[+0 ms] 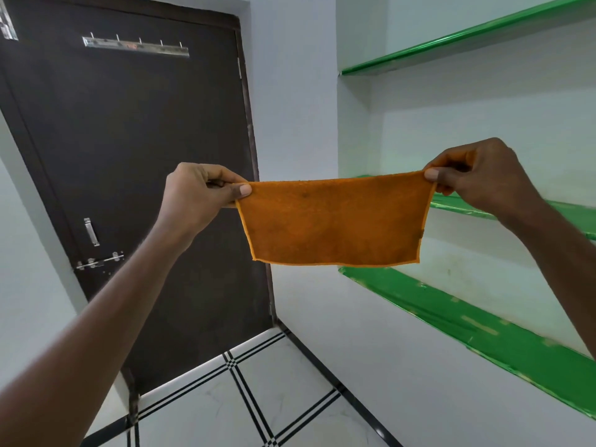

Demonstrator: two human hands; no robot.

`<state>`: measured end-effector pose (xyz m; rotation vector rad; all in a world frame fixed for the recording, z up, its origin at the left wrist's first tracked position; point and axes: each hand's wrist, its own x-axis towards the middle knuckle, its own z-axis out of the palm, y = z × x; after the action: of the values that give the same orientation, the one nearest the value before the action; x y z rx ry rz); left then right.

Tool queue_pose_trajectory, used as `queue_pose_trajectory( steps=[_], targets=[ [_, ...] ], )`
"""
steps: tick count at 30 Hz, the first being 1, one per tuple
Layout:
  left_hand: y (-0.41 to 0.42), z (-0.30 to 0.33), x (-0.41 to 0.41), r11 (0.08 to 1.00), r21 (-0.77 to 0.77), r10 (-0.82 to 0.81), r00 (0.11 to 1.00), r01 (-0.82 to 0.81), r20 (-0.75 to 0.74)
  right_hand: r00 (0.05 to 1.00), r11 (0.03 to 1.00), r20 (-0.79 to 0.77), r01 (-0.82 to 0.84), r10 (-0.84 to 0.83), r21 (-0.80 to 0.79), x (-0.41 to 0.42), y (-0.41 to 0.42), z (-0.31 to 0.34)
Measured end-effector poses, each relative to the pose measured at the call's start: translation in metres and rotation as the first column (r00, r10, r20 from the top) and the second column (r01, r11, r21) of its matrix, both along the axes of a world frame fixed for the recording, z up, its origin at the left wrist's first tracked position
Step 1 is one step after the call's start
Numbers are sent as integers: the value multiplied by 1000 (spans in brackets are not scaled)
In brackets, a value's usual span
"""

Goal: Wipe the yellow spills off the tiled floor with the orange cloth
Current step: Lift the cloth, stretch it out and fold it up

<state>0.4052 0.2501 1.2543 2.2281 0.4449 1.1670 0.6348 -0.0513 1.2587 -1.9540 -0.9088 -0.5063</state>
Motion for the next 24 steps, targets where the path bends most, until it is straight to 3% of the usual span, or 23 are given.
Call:
queue_pose_trajectory(
  steps=[8, 10, 12, 15, 20, 24],
  targets=[
    [-7, 4, -26, 998, -23, -51, 999, 51, 11, 998, 998, 17, -56, 56, 11, -7, -7, -2],
    [5, -13, -19, 963, -214, -184, 980, 164, -79, 972, 989, -187, -129, 141, 77, 3, 7, -18],
    [19, -39, -6, 858, -457, -319, 941, 235, -113, 894, 982, -413, -124, 172, 141, 11, 25, -44],
    [30, -73, 15, 781, -597, -306, 946, 182, -111, 855, 995, -509, -74, 101, 72, 6, 47, -82],
    [21, -88, 44, 781, -593, -291, 954, 196, -68, 815, 989, -565, -71, 133, 131, -40, 86, -100],
    [-15, -90, 57, 747, -564, -446, 894, 351, -33, 686, 946, -672, -72, 277, 316, -90, 118, -101]
  ],
)
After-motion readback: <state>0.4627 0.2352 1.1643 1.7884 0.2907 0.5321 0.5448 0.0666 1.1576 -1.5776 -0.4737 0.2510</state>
